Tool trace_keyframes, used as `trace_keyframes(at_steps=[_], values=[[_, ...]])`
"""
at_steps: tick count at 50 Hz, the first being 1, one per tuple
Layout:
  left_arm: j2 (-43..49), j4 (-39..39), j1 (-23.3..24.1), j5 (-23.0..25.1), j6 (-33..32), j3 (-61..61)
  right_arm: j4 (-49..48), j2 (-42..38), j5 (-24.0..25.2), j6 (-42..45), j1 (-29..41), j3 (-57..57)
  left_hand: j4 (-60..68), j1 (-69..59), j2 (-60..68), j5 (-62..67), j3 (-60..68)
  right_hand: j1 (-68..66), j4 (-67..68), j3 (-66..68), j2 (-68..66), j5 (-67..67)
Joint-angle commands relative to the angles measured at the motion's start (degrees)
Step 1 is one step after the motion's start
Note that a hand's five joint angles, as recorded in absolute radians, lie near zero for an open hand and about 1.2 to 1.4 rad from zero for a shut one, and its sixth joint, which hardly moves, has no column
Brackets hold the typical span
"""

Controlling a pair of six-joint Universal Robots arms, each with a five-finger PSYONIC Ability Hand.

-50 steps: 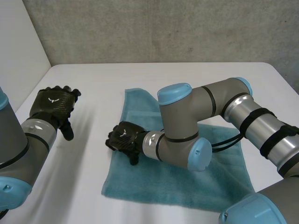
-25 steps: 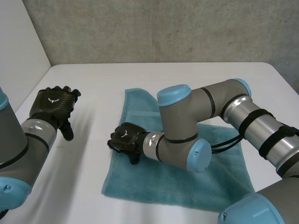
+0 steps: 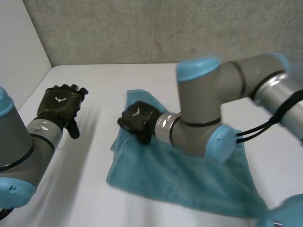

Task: Fold the laundry

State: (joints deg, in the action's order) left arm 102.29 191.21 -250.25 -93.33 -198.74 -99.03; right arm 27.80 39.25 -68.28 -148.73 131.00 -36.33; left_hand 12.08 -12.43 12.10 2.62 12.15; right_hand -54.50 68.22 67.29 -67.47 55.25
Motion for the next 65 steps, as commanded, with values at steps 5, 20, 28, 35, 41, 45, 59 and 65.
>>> trace_keyframes(at_steps=[5, 20, 28, 35, 41, 45, 59, 65], values=[[7.93, 1.89, 0.03, 14.93, -1.12, 2.43, -8.64, 23.31, 0.34, -4.91, -4.34, -17.97, 0.66, -0.3, 0.64, 0.12, 0.58, -25.5, 11.78, 12.71, -12.53, 14.75], [13.81, -0.04, 0.03, 31.18, -6.22, 3.66, -10.93, 35.37, -1.16, -4.91, -7.25, -24.4, -0.02, 0.38, -0.04, -0.56, -0.1, -25.5, 11.78, 12.71, -12.53, 14.75], [17.59, -1.1, 0.91, 30.58, -5.25, 6.39, -12.86, 38.27, -3.71, -4.82, -11.55, -28.97, 60.54, -60.19, 60.52, 60.0, 60.46, -25.5, 11.78, 12.71, -12.53, 14.75], [17.16, 3.8, 1.35, 12.43, 3.08, 10.52, -12.16, 38.01, -3.97, -4.38, -18.57, -32.05, 67.92, -67.57, 67.9, 67.38, 67.85, -25.5, 11.78, 12.71, -12.53, 14.75], [14.61, 11.2, 1.17, 7.9, 7.05, 10.78, -11.89, 34.58, -4.06, -3.94, -19.38, -33.02, 67.92, -67.57, 67.9, 67.38, 67.85, -25.5, 11.78, 12.71, -12.53, 14.75], [15.91, 17.95, 1.61, 8.34, 7.76, 13.32, -12.68, 28.8, -5.2, -2.97, -19.55, -28.65, 67.92, -67.57, 67.9, 67.38, 67.85, -25.5, 11.78, 12.71, -12.53, 14.75], [14.98, 31.65, 3.28, 1.32, 7.58, 41.19, -43.83, 18.93, -17.15, -5.07, -19.29, -0.67, 67.92, -67.57, 67.9, 67.38, 67.85, -25.5, 11.78, 12.71, -12.53, 14.75], [9.51, 37.13, 3.19, -0.89, 7.49, 38.12, -53.64, 28.31, -17.16, -14.29, -19.99, -13.99, 67.92, -67.57, 67.9, 67.38, 67.85, -25.5, 11.78, 12.71, -12.53, 14.75]])
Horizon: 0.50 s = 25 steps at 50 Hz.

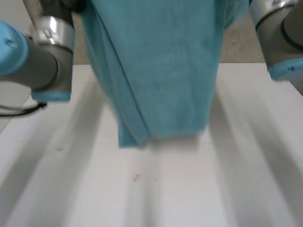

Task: Fold the laundry

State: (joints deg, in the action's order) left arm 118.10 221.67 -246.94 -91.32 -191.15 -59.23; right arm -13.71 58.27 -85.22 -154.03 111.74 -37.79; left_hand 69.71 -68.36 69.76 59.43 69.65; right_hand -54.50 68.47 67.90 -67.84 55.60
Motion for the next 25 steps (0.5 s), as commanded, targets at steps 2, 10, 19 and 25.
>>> trace_keyframes(at_steps=[2, 10, 19, 25], values=[[-9.63, 6.67, -0.12, -3.17, -0.18, -7.53, -12.57, 11.5, 0.05, -10.31, -0.73, -17.01, 10.29, -11.64, 10.24, 10.57, 10.35, -25.5, 11.53, 12.1, -12.16, 14.4], [-15.97, 1.59, 0.58, -2.81, -6.06, -28.09, -9.07, 15.64, 4.0, -9.19, -0.82, -37.22, 10.29, -11.64, 10.24, 10.57, 10.35, -25.5, 11.53, 12.1, -12.16, 14.4], [-16.77, -3.09, 7.09, -2.64, -9.06, -48.96, 4.55, 14.0, 9.64, 0.47, -0.91, -52.64, 10.29, -11.64, 10.24, 10.57, 10.35, -23.73, 9.75, 10.33, -10.38, 12.63], [-17.29, -10.03, 11.39, -3.43, -11.26, -53.8, 6.5, 11.87, 9.37, 3.38, -0.56, -51.68, 10.29, -11.64, 10.24, 10.57, 10.35, 13.63, -27.61, -27.03, 26.97, -24.73]])
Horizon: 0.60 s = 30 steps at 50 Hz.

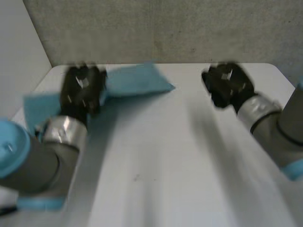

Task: Fold the laundry

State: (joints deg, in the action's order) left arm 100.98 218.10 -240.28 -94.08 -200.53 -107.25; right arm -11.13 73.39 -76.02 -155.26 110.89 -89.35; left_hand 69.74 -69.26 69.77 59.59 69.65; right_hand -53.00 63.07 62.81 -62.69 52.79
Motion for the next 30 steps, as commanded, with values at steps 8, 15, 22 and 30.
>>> trace_keyframes(at_steps=[8, 15, 22, 30], values=[[-6.32, -11.46, 6.23, -2.07, -4.17, -5.77, 7.88, -3.78, 0.7, 3.56, 0.73, 9.46, 10.26, -10.74, 10.23, 10.41, 10.35, 42.24, -52.31, -52.05, 51.94, -52.03], [-16.14, -15.59, 6.49, -3.83, -5.4, -3.23, 12.01, -9.57, 1.31, -12.4, 0.9, 17.8, 10.26, -10.74, 10.23, 10.41, 10.35, 42.91, -52.98, -52.72, 52.61, -52.7], [-21.34, -19.71, 7.02, -3.83, -5.4, -0.07, 12.01, -16.5, 4.21, -20.51, 3.18, 19.83, 10.26, -10.74, 10.23, 10.41, 10.35, 43.0, -53.07, -52.81, 52.69, -52.79], [-23.45, -23.77, 8.86, -3.92, -5.31, 1.43, 10.16, -25.23, 6.06, -30.45, 9.43, 23.96, 10.26, -10.74, 10.23, 10.41, 10.35, 43.0, -53.07, -52.81, 52.69, -52.79]])
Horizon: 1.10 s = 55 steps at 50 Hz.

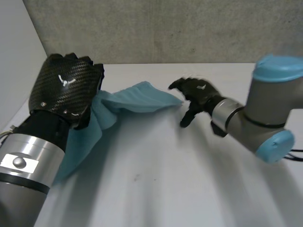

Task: Fold the laundry

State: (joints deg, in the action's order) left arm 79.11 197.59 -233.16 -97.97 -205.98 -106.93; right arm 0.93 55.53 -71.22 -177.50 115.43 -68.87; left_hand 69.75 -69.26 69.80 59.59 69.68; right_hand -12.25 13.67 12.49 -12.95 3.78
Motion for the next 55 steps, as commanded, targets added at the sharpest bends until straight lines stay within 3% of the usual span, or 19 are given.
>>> trace_keyframes(at_steps=[1, 5, 7, 8, 9, 11, 15, 18, 25, 26, 31, 32, 36, 43, 47, 55], values=[[-1.86, -3.44, 2.52, -0.03, 0.05, 1.11, -3.29, -9.54, 0.73, -10.21, 5.16, 4.78, 10.25, -10.74, 10.2, 10.41, 10.32, 1.84, -3.25, -2.08, 2.54, -3.37], [-2.56, -3.53, 4.02, -0.11, 0.14, 0.76, -6.73, -12.9, 0.02, -13.31, 5.42, 7.17, 10.25, -10.74, 10.2, 10.41, 10.32, -4.73, 3.31, 4.49, -4.03, 3.2], [-3.09, -3.53, 4.46, -0.11, 0.14, 0.49, -10.67, -15.26, -1.2, -14.01, 5.95, 9.7, 10.25, -10.74, 10.2, 10.41, 10.32, -34.99, 33.57, 34.74, -34.28, 33.45], [-3.52, -3.53, 4.73, -0.11, 0.14, 0.32, -10.69, -15.27, -1.21, -14.01, 5.95, 9.72, 10.25, -10.74, 10.2, 10.41, 10.32, -35.17, 33.76, 34.93, -34.47, 33.64], [-3.62, -3.53, 4.73, -0.11, 0.14, 0.14, -12.6, -16.49, -2.25, -13.92, 6.04, 10.94, 10.25, -10.74, 10.2, 10.41, 10.32, -59.99, 58.57, 59.75, -59.29, 58.46], [-3.53, -3.35, 4.73, -0.2, 0.22, 0.14, -13.75, -17.55, -3.57, -13.84, 5.86, 12.25, 10.25, -10.74, 10.2, 10.41, 10.32, -67.67, 66.26, 67.43, -66.97, 66.14], [-2.92, -3.0, 3.42, -0.29, 0.31, -0.47, -13.68, -17.3, -8.83, -11.39, 5.33, 13.67, 10.25, -10.74, 10.2, 10.41, 10.32, -67.75, 66.33, 67.51, -67.05, 66.22], [-2.74, -2.82, 2.27, -0.2, 0.31, -0.56, -13.15, -16.06, -10.17, -9.0, 5.07, 13.32, 10.25, -10.74, 10.2, 10.41, 10.32, -67.75, 66.33, 67.51, -67.05, 66.22], [0.94, -1.77, -4.14, 0.32, 0.84, -0.21, -11.04, 2.88, -10.88, 7.67, -1.24, 2.53, 10.25, -10.74, 10.2, 10.41, 10.32, -67.75, 66.33, 67.51, -67.05, 66.22], [0.95, -1.77, -4.15, 0.32, 0.84, -0.21, -11.04, 2.92, -10.87, 7.7, -1.26, 2.51, 10.25, -10.74, 10.2, 10.41, 10.32, -67.75, 66.33, 67.51, -67.05, 66.22], [4.64, -0.8, -5.38, 0.32, 0.75, 0.23, -8.94, 20.9, -9.04, 16.91, -5.04, -6.52, 10.25, -10.74, 10.2, 10.41, 10.32, -67.75, 66.33, 67.51, -67.05, 66.22], [4.65, -0.8, -5.38, 0.32, 0.75, 0.23, -8.93, 20.94, -9.03, 16.93, -5.04, -6.54, 10.25, -10.74, 10.2, 10.41, 10.32, -67.75, 66.33, 67.51, -67.05, 66.22], [7.89, -0.28, -5.38, 0.59, 0.75, 0.49, 0.79, 29.18, -5.79, 23.23, -5.21, -9.7, 10.25, -10.74, 10.2, 10.41, 10.32, -67.75, 66.33, 67.51, -67.05, 66.22], [14.23, -0.45, -5.29, 0.76, 0.66, 1.64, 17.7, 27.18, -4.02, 30.11, -4.42, -10.41, 10.25, -10.74, 10.2, 10.41, 10.32, -67.75, 66.33, 67.51, -67.05, 66.22], [20.97, -0.54, -5.55, 0.94, 0.58, 4.0, 24.54, 16.58, -4.54, 38.17, -3.72, -9.01, 10.25, -10.74, 10.2, 10.41, 10.32, -67.75, 66.33, 67.51, -67.05, 66.22], [33.45, -0.45, -9.42, 1.64, 0.14, 14.96, 19.48, 2.77, -9.46, 39.08, -3.02, 2.74, 10.25, -10.74, 10.2, 10.41, 10.32, -67.75, 66.33, 67.51, -67.05, 66.22]])
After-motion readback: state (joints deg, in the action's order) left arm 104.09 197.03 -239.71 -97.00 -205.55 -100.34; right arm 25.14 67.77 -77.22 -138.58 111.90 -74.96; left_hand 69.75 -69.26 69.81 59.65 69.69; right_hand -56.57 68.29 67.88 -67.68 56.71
